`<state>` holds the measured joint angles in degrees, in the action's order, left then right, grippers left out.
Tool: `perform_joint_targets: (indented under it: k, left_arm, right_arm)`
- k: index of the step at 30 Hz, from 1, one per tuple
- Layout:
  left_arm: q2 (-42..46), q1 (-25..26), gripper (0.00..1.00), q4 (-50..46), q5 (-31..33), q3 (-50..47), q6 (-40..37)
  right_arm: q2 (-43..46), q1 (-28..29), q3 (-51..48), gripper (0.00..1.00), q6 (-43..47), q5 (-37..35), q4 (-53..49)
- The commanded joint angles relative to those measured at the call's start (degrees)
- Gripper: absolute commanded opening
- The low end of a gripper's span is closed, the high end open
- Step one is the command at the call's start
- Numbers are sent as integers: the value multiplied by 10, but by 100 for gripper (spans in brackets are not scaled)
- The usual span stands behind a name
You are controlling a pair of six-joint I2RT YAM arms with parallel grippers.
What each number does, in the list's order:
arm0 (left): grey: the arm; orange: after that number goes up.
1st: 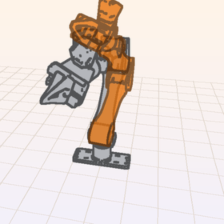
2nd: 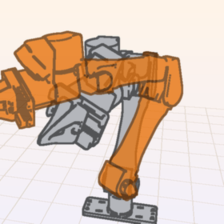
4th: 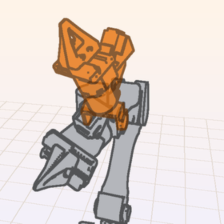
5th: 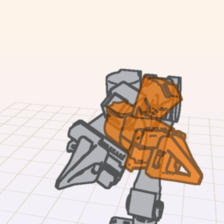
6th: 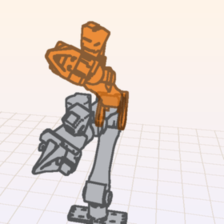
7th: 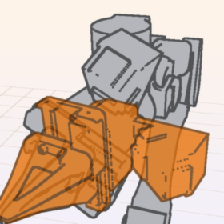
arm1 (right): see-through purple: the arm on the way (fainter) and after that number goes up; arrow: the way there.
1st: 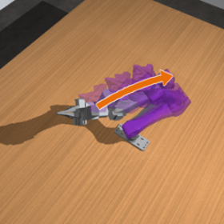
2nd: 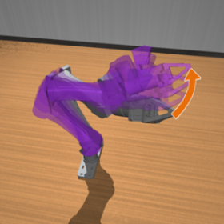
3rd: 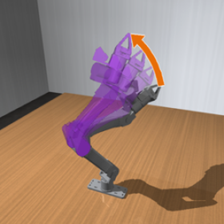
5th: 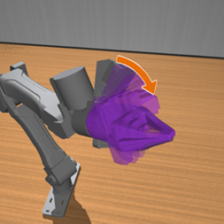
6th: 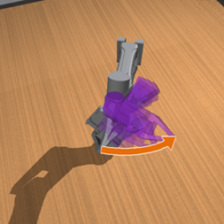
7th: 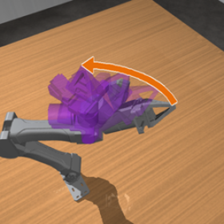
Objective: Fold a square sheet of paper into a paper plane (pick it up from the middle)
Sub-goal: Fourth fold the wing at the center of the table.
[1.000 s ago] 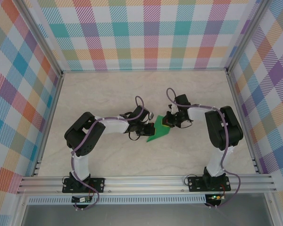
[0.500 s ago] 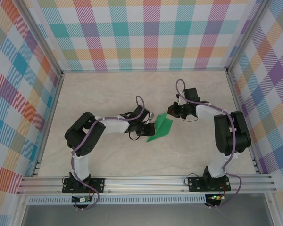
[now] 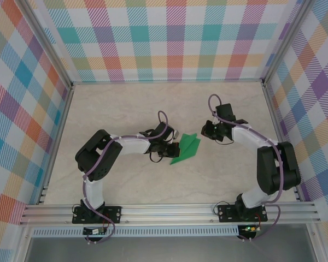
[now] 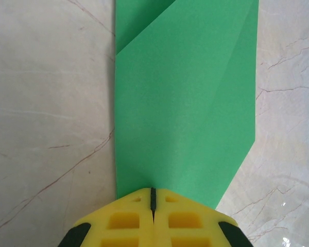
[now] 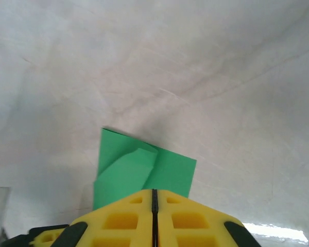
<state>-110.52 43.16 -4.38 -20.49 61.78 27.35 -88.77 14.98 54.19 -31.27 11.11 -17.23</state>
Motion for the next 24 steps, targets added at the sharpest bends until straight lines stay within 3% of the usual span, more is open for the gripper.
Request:
perform_joint_targets:
  k: [1, 5, 11, 16, 24]
  left_arm:
    - [-53, 14, 0, -136, 41, -34, -13]
    - [-56, 14, 0, -139, 42, -31, -14]
    - [-54, 16, 0, -146, 45, -31, -13]
    - [-57, 17, 0, -155, 45, -32, -13]
    - [-57, 17, 0, -169, 44, -44, -16]
  right_arm:
    - [-2, 8, -1, 9, 6, 60, 14]
    - [-59, 49, 19, 7, 35, 159, 30]
    - [-137, 76, 37, 4, 35, 208, 53]
    - [-175, 66, 50, 2, 47, 167, 37]
    - [-206, -8, 41, 1, 36, 102, 45]
